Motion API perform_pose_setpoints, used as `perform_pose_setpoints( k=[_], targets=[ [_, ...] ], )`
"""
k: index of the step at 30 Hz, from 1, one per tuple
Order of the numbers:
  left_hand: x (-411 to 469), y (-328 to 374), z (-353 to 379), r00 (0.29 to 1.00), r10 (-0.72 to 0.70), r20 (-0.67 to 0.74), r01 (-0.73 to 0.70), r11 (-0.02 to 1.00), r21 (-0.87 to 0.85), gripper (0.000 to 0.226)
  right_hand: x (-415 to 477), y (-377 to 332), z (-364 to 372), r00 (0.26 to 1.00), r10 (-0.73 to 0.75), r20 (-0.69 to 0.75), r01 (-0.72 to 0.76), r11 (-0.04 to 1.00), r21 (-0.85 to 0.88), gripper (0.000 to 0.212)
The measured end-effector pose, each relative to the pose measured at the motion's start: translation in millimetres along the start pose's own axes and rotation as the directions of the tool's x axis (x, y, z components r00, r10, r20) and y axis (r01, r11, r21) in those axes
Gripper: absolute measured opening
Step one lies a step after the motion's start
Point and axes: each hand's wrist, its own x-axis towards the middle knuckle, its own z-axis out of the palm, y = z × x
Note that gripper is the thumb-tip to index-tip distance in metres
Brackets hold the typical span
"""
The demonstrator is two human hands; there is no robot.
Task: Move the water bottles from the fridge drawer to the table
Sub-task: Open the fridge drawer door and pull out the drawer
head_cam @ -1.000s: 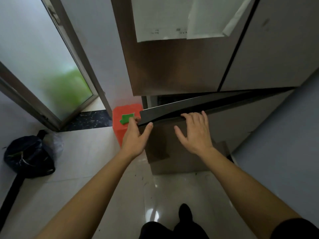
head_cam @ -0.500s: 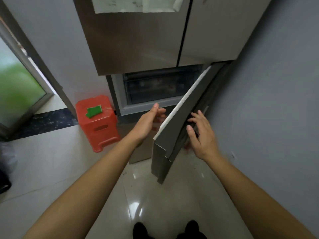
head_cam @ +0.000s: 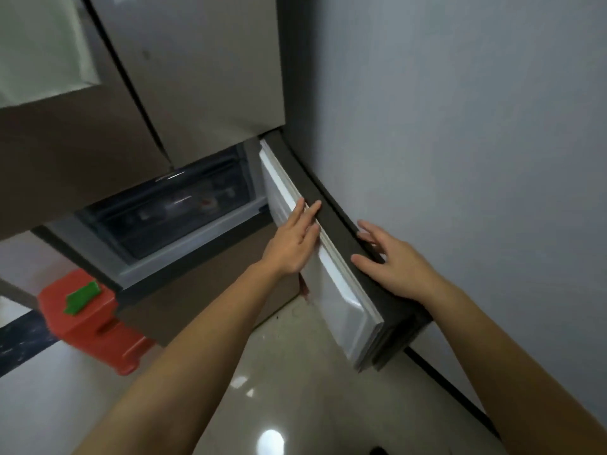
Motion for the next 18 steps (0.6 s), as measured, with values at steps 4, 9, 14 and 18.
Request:
perform_pose_setpoints(
  k=[4,9,14,18],
  targets=[
    [29,48,37,0.999,-0.022,0.033,0.019,0.996,0.088,0.057,0,39,-33,0.984,-0.084,-0.159,0.012,0.913,-0.408,0.051],
    [59,94,64,0.994,-0.107,0.037,0.098,0.974,0.205,0.089,23,85,-78,0.981,-0.113,-0.160,0.012,0.850,-0.526,0.049],
    [77,104,68,0.990,-0.136,0.048,0.116,0.949,0.292,0.095,42,102,-91,0.983,-0.117,-0.138,-0.019,0.691,-0.723,0.061],
    [83,101,59,0.992,-0.106,0.062,0.073,0.916,0.395,0.091,58,91,-74,0.956,-0.076,-0.285,-0.137,0.742,-0.657,0.059]
  ],
)
